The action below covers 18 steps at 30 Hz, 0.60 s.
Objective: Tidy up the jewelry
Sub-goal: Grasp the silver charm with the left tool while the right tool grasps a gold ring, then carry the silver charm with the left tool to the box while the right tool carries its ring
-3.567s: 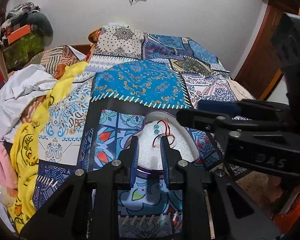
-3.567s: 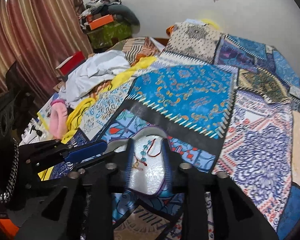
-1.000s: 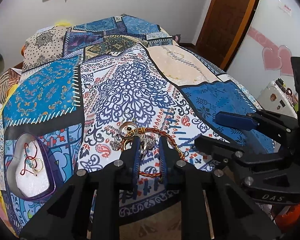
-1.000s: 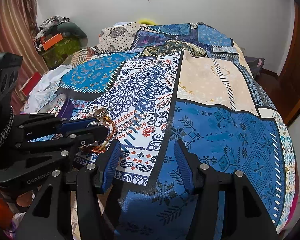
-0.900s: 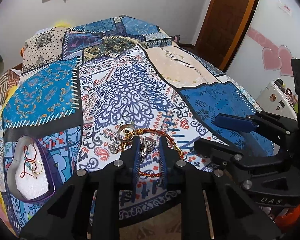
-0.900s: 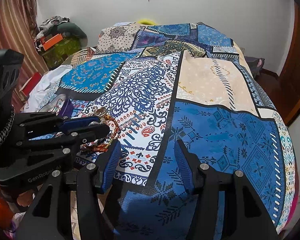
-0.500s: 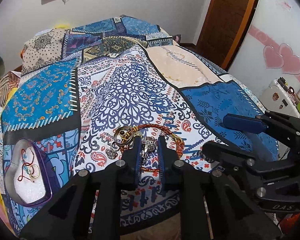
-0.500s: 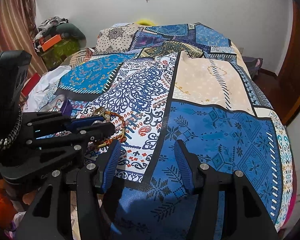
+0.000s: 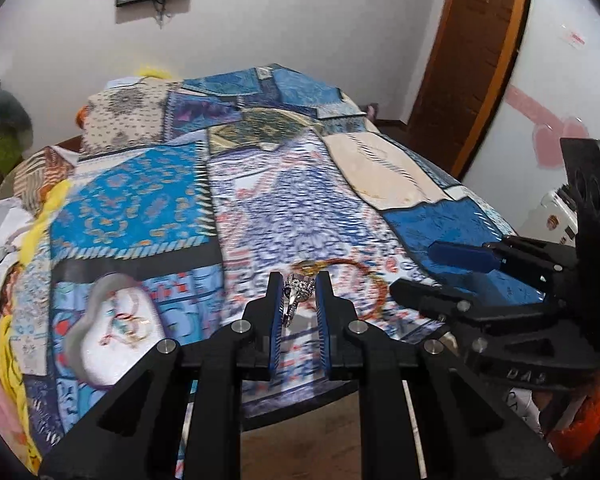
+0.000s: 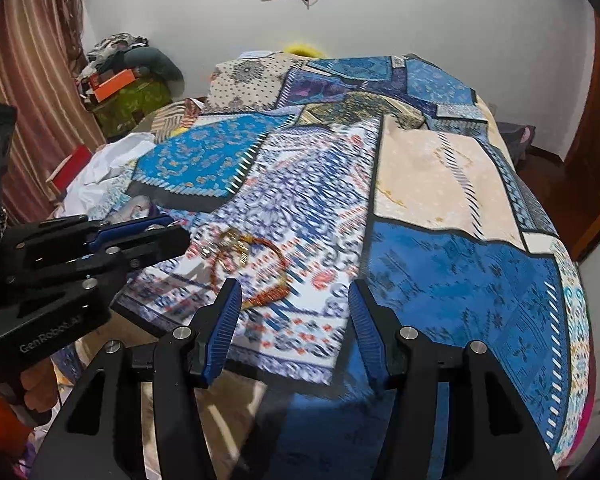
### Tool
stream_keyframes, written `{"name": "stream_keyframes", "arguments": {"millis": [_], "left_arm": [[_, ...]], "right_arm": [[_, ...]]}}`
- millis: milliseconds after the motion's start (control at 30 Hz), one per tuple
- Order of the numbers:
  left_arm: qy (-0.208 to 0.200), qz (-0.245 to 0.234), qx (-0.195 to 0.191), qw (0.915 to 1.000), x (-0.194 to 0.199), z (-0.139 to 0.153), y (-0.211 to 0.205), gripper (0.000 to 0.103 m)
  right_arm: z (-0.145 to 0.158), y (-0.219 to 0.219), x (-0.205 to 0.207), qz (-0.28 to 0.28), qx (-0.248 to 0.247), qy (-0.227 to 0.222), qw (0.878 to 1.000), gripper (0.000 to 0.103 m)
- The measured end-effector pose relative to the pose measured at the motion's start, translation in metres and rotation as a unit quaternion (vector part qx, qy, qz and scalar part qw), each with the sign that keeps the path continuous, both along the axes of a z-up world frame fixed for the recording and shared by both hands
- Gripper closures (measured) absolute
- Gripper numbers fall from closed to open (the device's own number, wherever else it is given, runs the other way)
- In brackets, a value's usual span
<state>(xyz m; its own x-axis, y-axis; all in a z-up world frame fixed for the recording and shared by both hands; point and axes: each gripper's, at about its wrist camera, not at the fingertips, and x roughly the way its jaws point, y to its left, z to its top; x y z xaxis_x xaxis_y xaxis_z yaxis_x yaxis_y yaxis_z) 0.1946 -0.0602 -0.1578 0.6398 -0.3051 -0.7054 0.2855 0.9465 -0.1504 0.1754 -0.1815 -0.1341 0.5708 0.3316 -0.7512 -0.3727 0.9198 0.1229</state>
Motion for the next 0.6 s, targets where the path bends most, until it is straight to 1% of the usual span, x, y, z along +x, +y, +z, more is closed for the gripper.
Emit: {"name": "stream_keyframes", "arguments": {"millis": [133,267,367,533,600], "left_arm": [[0.002,0.018,-0.004,0.9998,-0.005,-0.002,0.019,0.089],[0.001,0.027,-0.008,0.9996,-0.007,-0.005,0.03,0.089],[-0.001,0.03,-0.014,0.9995,-0.009,-0.007,0.035,0.089],[-0.002,0.03,-0.022,0.9993,-0.009,-0.01,0.041,0.089],[0.0,0.029,-0.028,0.9992,-0.009,-0.012,0.044,0.089]], "right_arm": [[0.001,0.015,0.005,0.015,0.002,-0.009,1.0,0.052],[-0.004,0.026,0.015,0.025,0.012,0.002,1.0,0.052],[-0.006,0.034,0.021,0.03,0.01,0.007,0.999,0.06],[-0.006,0.048,0.023,0.049,-0.001,0.004,0.999,0.063],[-0.007,0.056,0.026,0.061,-0.013,0.002,0.998,0.068]]}}
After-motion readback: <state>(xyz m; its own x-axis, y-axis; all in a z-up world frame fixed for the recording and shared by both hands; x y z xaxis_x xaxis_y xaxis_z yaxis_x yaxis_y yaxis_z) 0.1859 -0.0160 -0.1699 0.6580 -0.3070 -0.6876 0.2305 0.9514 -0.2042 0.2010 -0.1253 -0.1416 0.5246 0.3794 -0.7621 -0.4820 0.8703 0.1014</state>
